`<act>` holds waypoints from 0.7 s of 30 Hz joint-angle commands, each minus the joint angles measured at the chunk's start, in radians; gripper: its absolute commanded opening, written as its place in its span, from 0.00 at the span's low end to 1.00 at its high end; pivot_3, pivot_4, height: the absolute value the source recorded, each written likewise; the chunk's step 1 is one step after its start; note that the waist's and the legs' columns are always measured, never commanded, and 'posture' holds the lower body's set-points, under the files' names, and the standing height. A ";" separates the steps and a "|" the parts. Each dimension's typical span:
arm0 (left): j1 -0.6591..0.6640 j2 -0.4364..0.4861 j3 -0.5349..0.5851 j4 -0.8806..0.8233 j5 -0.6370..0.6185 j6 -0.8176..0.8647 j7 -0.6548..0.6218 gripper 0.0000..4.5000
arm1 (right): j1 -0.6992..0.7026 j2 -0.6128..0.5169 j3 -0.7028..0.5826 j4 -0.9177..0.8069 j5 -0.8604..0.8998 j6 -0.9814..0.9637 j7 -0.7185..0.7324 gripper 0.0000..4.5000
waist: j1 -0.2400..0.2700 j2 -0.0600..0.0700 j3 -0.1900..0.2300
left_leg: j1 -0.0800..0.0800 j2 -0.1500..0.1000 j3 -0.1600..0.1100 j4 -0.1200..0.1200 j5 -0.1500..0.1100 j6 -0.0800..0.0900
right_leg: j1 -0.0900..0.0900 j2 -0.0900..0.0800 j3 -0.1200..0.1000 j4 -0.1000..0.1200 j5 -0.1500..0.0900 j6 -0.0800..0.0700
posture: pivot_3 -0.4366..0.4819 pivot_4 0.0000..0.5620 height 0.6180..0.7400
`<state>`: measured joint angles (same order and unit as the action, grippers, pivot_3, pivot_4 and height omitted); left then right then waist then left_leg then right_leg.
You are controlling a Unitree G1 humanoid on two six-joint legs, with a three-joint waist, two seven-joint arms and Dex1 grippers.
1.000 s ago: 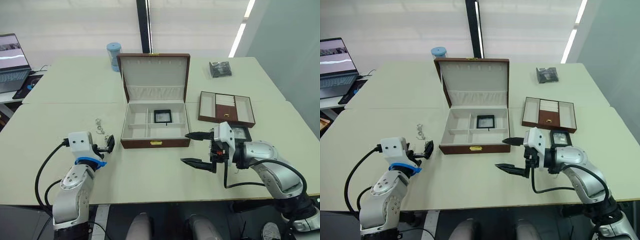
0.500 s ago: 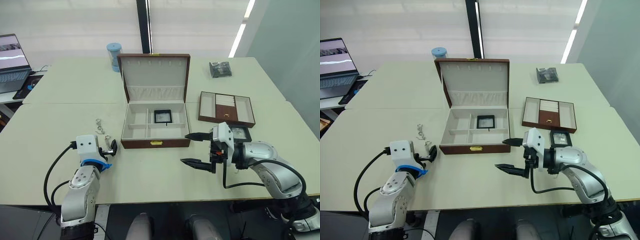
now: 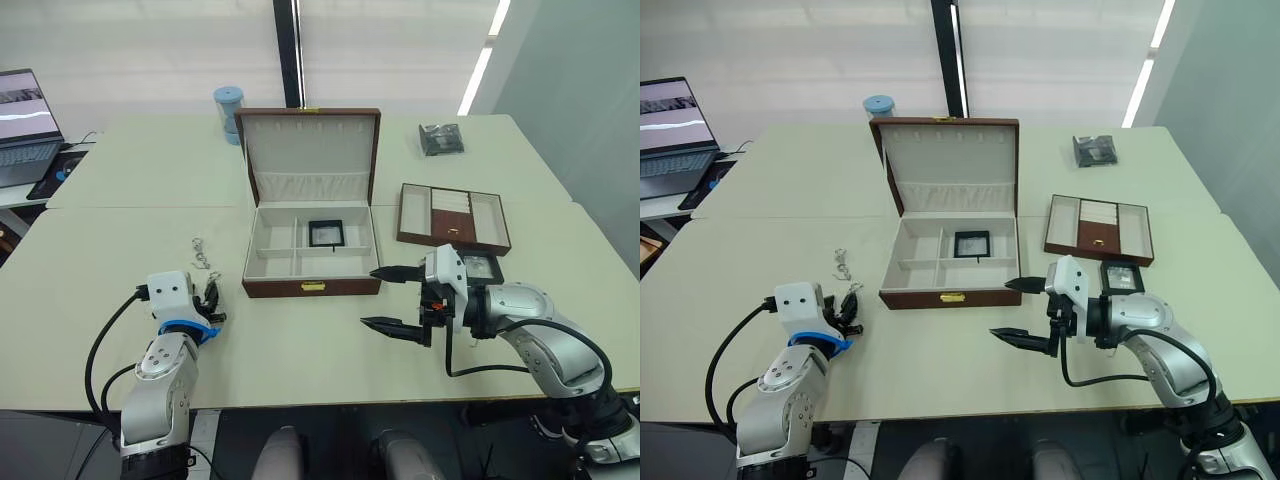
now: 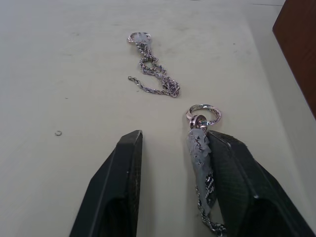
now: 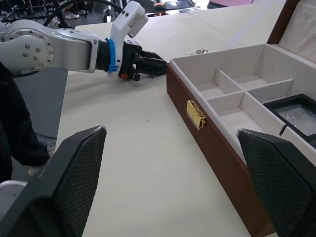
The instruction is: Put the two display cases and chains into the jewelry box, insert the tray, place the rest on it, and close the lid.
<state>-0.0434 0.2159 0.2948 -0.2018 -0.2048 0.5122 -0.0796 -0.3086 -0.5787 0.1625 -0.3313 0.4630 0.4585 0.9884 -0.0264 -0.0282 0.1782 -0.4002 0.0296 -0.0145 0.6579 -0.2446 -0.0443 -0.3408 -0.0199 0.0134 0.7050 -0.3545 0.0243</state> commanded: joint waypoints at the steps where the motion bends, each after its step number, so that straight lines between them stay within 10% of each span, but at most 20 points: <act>1: 0.021 -0.012 -0.011 0.044 -0.009 0.019 -0.007 0.17 | -0.011 -0.003 -0.022 -0.036 0.014 -0.006 -0.002 1.00 | 0.000 0.000 0.000 | 0.000 0.000 0.000 0.000 0.000 0.000 | 0.000 0.000 0.000 0.000 0.000 0.000 | 0.48 0.27 1.00; 4: 0.020 -0.016 -0.006 0.046 -0.011 0.008 -0.006 0.00 | -0.008 -0.002 -0.023 -0.034 0.014 -0.008 -0.005 1.00 | 0.000 0.000 0.000 | 0.000 0.000 0.000 0.000 0.000 0.000 | 0.000 0.000 0.000 -0.001 0.000 0.000 | 0.48 0.27 1.00; 21: -0.141 -0.055 -0.009 -0.172 -0.035 0.115 0.117 0.00 | -0.055 0.013 -0.070 -0.041 0.083 0.034 -0.028 1.00 | 0.003 -0.002 0.001 | -0.002 0.000 -0.001 -0.011 0.000 0.000 | 0.000 0.000 -0.001 -0.012 0.001 0.002 | 0.48 0.27 1.00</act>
<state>-0.1678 0.1630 0.2976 -0.3068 -0.2332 0.6139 0.0234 -0.3498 -0.5677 0.1268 -0.3402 0.5281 0.4910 0.9631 -0.0235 -0.0307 0.1795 -0.4024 0.0292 -0.0152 0.6460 -0.2442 -0.0448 -0.3410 -0.0199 0.0119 0.6912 -0.3531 0.0261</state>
